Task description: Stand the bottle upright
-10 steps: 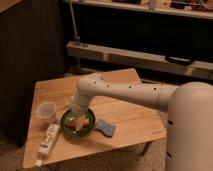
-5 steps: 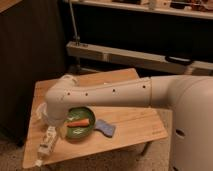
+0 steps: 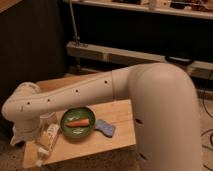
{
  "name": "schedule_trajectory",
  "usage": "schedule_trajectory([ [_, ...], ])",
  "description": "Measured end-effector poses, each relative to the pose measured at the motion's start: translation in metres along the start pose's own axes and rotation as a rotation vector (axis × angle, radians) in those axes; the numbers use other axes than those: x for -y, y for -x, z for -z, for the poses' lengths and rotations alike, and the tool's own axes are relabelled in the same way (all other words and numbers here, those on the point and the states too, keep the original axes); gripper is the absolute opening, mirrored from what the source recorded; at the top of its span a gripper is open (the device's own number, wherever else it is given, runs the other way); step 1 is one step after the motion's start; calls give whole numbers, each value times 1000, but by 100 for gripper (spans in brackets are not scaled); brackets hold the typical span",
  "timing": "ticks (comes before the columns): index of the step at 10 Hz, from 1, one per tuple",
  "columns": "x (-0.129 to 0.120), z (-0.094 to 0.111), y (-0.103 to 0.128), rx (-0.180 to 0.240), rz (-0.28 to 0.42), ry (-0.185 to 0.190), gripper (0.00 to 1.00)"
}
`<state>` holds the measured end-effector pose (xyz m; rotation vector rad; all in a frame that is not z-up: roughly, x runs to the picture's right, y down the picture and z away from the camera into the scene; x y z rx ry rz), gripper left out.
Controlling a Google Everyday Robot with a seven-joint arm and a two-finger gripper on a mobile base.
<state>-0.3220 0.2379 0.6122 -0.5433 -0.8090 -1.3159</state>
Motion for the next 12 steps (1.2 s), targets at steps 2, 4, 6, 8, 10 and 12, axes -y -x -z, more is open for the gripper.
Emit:
schedule_trajectory([
  [2,-3,-14,-10,22,-45,21,78],
  [4,-6,-17,-19,72,-77,8,78],
  [6,-7,-19,-27,121,-96,-6,78],
  [8,-8,-25,-33,143,-111,-10,78],
  [10,-10,-28,-38,156,-127,-13,78],
  [12,-12,-30,-42,181,-148,-15,78],
])
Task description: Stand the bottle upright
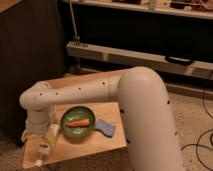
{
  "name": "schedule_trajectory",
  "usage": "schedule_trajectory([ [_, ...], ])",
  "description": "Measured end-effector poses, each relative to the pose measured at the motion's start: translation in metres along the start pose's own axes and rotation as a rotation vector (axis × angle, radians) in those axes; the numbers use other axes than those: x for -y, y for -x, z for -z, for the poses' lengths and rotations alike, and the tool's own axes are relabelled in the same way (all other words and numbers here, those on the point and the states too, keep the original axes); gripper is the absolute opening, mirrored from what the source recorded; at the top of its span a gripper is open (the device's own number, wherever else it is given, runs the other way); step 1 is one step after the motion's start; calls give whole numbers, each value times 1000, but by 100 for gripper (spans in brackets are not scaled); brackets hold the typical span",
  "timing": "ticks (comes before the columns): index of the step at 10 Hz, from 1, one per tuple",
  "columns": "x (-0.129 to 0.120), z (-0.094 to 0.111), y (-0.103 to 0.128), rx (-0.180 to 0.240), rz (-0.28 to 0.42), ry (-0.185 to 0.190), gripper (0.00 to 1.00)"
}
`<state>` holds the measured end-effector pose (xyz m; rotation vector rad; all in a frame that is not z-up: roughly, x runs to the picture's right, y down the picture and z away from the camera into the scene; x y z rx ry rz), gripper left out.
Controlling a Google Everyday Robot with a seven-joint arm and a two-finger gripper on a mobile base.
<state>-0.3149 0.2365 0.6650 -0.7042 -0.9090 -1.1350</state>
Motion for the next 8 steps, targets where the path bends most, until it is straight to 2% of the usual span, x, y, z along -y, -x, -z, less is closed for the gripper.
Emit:
schedule_trajectory([
  [2,-2,0,-4,50,-18,-2,78],
  [5,-3,-1,-6,73,-25,-5,78],
  [6,-3,-1,-7,61,-34,-8,78],
  [8,-4,-4,-9,-23,-63,-25,78],
])
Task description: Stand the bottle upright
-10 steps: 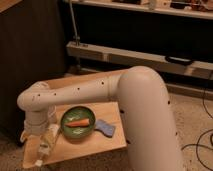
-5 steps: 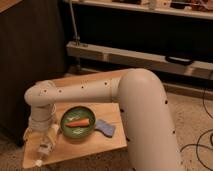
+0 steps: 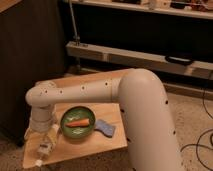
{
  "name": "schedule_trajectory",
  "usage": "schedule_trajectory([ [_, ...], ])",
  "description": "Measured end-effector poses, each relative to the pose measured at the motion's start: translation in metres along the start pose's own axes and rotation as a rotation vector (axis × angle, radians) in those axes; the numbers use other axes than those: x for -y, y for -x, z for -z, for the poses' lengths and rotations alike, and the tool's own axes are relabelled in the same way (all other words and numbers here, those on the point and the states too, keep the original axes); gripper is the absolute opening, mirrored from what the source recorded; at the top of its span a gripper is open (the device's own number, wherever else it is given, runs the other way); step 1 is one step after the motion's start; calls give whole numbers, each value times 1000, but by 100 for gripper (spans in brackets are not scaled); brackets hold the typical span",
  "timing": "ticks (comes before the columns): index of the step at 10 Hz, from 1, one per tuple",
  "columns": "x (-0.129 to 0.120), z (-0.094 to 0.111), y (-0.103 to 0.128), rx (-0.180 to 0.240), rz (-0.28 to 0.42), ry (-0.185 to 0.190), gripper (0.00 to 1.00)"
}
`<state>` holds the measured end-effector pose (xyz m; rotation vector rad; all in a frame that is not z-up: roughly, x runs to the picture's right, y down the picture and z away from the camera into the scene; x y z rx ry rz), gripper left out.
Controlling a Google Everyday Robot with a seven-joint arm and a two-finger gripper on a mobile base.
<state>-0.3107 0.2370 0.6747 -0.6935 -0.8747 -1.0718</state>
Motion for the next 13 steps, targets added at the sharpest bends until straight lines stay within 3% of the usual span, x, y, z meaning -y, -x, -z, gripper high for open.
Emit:
schedule_trajectory([
  [4,-4,-9,-13,-323,-52,-80,78],
  [6,-1,-10,-32,-424,-71,-90,78],
  [9,5,-9,-55,-495,-63,-81,78],
  [13,11,-2,-63,-520,18,-57,78],
])
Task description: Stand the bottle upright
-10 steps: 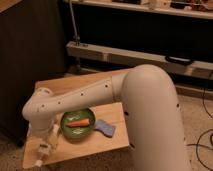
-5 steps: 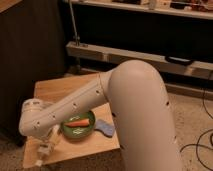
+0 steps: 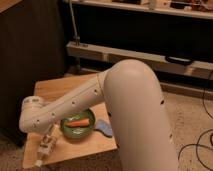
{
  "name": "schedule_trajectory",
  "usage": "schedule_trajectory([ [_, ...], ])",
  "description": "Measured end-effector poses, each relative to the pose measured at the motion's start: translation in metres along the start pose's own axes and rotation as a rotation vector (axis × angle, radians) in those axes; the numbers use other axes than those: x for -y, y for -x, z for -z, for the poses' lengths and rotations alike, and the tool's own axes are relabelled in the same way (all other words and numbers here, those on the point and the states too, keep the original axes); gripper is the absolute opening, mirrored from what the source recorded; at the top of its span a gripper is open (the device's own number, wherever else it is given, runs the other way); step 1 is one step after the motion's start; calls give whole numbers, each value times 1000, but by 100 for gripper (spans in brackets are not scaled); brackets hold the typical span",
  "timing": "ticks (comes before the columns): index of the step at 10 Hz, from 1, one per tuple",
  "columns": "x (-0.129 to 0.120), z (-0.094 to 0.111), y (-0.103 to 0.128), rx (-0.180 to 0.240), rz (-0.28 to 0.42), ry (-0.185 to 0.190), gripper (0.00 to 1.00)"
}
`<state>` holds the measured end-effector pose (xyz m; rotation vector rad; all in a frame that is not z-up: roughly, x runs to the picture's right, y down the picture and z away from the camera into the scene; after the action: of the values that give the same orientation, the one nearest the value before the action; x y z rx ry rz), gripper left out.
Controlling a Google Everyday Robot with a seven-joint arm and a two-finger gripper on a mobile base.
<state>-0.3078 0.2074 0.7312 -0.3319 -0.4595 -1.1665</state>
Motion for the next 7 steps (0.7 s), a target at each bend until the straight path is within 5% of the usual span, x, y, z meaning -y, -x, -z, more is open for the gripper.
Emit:
schedule_trajectory([
  [4,2,-7,-3,-14,61,10,78],
  [7,4,-18,10,-90,70,17,78],
])
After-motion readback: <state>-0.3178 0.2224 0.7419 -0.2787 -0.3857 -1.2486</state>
